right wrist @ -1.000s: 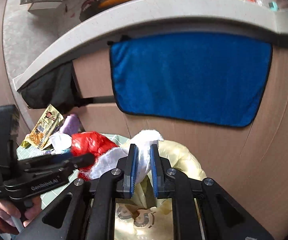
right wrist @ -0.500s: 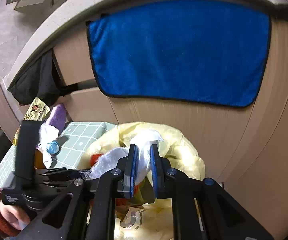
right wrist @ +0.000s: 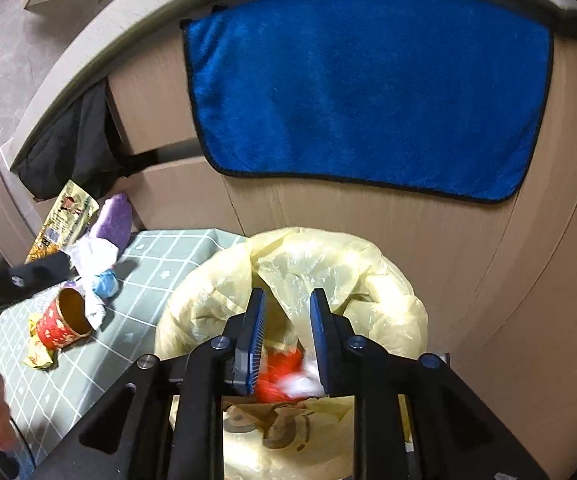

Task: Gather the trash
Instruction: 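Carry the red bag and tissue over the yellow bin and open both grippers, then grasp the yellow snack wrapper with the left gripper while the right gripper grasps the red cup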

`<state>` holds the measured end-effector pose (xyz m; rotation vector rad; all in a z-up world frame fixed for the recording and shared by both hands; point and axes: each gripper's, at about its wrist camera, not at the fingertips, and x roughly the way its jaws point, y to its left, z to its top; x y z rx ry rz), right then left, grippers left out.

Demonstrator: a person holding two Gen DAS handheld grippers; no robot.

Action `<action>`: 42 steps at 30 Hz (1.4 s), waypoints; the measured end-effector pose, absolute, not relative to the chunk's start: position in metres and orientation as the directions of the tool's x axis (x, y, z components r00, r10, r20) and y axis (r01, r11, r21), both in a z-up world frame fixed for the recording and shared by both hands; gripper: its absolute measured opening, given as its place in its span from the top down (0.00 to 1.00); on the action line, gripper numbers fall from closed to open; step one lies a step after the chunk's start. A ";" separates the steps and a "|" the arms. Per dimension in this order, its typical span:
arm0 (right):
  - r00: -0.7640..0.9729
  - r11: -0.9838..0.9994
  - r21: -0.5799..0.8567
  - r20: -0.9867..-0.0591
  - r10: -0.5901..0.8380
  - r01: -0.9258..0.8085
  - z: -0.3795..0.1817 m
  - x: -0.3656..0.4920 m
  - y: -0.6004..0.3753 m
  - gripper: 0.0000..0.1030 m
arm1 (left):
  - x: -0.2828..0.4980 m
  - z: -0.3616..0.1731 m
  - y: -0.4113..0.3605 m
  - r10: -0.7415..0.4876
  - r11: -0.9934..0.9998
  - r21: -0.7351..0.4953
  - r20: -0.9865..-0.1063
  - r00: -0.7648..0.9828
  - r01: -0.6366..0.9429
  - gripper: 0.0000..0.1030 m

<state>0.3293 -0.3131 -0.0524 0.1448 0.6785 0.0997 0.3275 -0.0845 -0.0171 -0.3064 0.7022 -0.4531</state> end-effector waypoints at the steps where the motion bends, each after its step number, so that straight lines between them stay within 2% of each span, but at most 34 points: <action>1: 0.781 0.985 0.165 -0.608 0.142 -0.052 -0.047 0.326 -0.310 0.79 | 0.323 -0.011 -0.079 -0.501 0.856 -0.422 -0.537 0.679 0.298 0.48; 7: 0.834 0.984 0.138 -0.524 0.172 -0.117 -0.004 0.302 -0.276 0.79 | 0.290 0.034 -0.032 -0.491 0.854 -0.422 -0.454 0.744 0.306 0.48; 12: 0.847 0.967 0.140 -0.467 0.255 -0.214 0.027 0.291 -0.239 0.79 | 0.267 0.058 0.035 -0.390 0.886 -0.408 -0.403 0.828 0.219 0.48; 15: 0.828 0.947 0.142 -0.460 0.320 -0.287 0.036 0.289 -0.211 0.73 | 0.256 0.061 0.070 -0.319 0.908 -0.389 -0.399 0.860 0.156 0.48; 20: 0.796 0.919 0.126 -0.464 0.388 -0.374 0.030 0.291 -0.161 0.72 | 0.253 0.034 0.123 -0.233 0.923 -0.383 -0.484 0.843 0.035 0.48; 25: 0.716 0.883 0.151 -0.532 0.452 -0.445 0.004 0.304 -0.121 0.72 | 0.261 -0.025 0.151 -0.239 0.898 -0.435 -0.597 0.766 -0.059 0.48; 30: 0.687 0.872 0.132 -0.565 0.457 -0.471 -0.013 0.308 -0.101 0.72 | 0.278 -0.096 0.151 -0.292 0.865 -0.484 -0.701 0.651 -0.133 0.48; 35: 0.665 0.870 0.111 -0.600 0.444 -0.481 -0.029 0.311 -0.093 0.72 | 0.294 -0.139 0.148 -0.296 0.851 -0.488 -0.750 0.592 -0.193 0.48; 39: 0.643 0.864 0.123 -0.618 0.452 -0.488 -0.037 0.316 -0.094 0.72 | 0.300 -0.142 0.141 -0.289 0.847 -0.494 -0.737 0.611 -0.196 0.50; 40: 0.637 0.862 0.129 -0.622 0.455 -0.490 -0.038 0.318 -0.093 0.72 | 0.302 -0.143 0.139 -0.306 0.843 -0.504 -0.737 0.603 -0.188 0.58; 41: 0.628 0.858 0.139 -0.626 0.462 -0.494 -0.041 0.321 -0.093 0.72 | 0.304 -0.144 0.138 -0.317 0.842 -0.508 -0.738 0.596 -0.182 0.73; 42: 0.624 0.856 0.143 -0.628 0.466 -0.496 -0.042 0.323 -0.092 0.72 | 0.305 -0.145 0.135 -0.316 0.851 -0.496 -0.746 0.586 -0.173 0.79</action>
